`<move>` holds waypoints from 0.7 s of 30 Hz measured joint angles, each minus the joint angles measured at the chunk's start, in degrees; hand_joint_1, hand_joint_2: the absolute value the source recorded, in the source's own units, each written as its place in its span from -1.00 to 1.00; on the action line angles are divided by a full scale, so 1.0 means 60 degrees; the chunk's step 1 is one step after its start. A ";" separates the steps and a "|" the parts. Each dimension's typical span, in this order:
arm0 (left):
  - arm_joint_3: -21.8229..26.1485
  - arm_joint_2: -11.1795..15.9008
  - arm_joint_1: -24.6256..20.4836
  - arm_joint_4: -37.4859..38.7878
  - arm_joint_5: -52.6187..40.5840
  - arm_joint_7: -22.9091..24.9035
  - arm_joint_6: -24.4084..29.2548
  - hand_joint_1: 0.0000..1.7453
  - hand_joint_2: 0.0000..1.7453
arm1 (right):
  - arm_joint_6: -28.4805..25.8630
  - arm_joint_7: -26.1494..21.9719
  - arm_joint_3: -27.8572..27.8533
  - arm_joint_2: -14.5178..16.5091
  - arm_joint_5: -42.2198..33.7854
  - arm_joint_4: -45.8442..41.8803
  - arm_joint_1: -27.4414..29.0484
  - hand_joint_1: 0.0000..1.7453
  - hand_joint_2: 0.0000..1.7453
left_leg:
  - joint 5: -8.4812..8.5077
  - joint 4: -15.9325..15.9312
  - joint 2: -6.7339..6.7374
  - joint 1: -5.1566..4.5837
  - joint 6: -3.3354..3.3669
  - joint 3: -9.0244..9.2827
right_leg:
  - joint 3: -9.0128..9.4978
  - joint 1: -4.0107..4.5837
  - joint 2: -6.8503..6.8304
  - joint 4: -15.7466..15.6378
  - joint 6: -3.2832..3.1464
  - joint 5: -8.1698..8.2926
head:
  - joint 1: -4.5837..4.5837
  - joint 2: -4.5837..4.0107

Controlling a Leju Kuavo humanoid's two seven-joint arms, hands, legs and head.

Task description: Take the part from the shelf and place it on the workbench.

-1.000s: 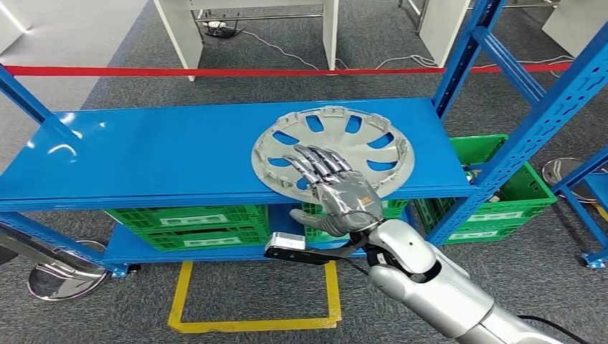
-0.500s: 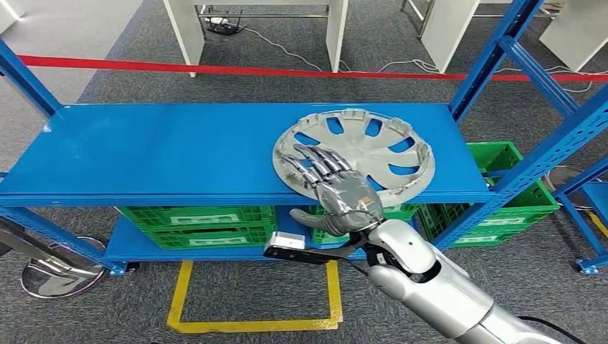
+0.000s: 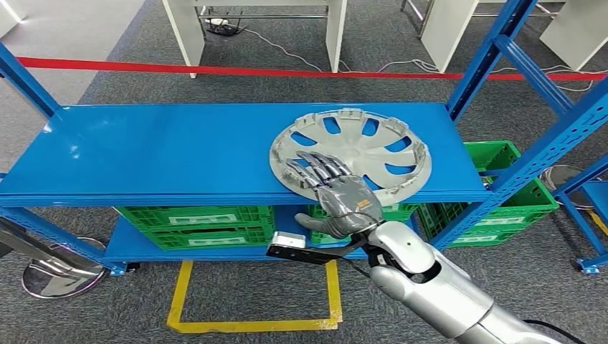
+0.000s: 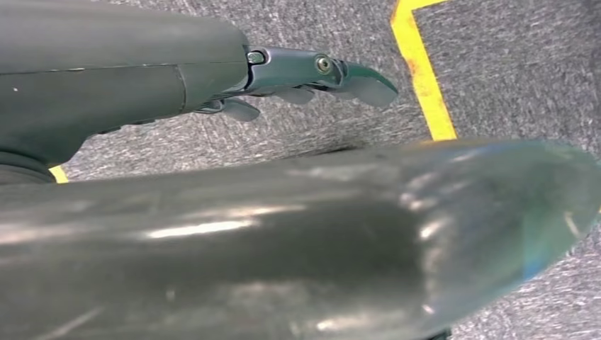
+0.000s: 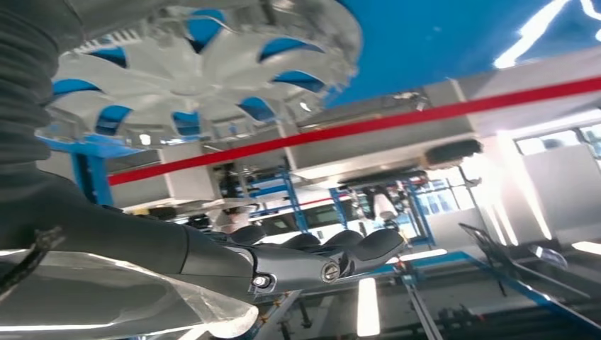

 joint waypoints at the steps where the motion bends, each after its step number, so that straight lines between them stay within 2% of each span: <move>1: 0.0013 0.0003 0.0028 -0.0034 -0.0051 0.0054 0.0000 -1.00 -1.00 | -0.0004 0.0021 0.0000 -0.0016 0.0068 0.0121 0.0007 -1.00 1.00 | 0.0000 0.0000 0.0000 0.0003 0.0000 0.0000 | 0.0000 0.0002 0.0000 0.0000 -0.0001 -0.0001 | 0.0000 0.0000; 12: 0.0292 0.0047 0.0412 -0.0499 -0.0567 0.0639 0.0000 -1.00 -1.00 | 0.0004 0.0287 0.0000 -0.0169 0.0568 0.1374 0.0083 -1.00 1.00 | -0.0001 -0.0001 0.0000 0.0011 0.0000 -0.0002 | 0.0000 0.0003 0.0001 0.0000 0.0000 -0.0004 | 0.0002 -0.0003; 21: 0.0312 0.0044 0.0444 -0.0586 -0.0455 0.0680 0.0000 -1.00 -1.00 | 0.0179 0.0599 -0.0010 -0.0294 0.1038 0.2125 0.0020 -1.00 1.00 | 0.0000 -0.0001 0.0000 0.0011 0.0000 -0.0001 | 0.0002 0.0003 0.0001 0.0000 0.0001 -0.0003 | 0.0001 0.0000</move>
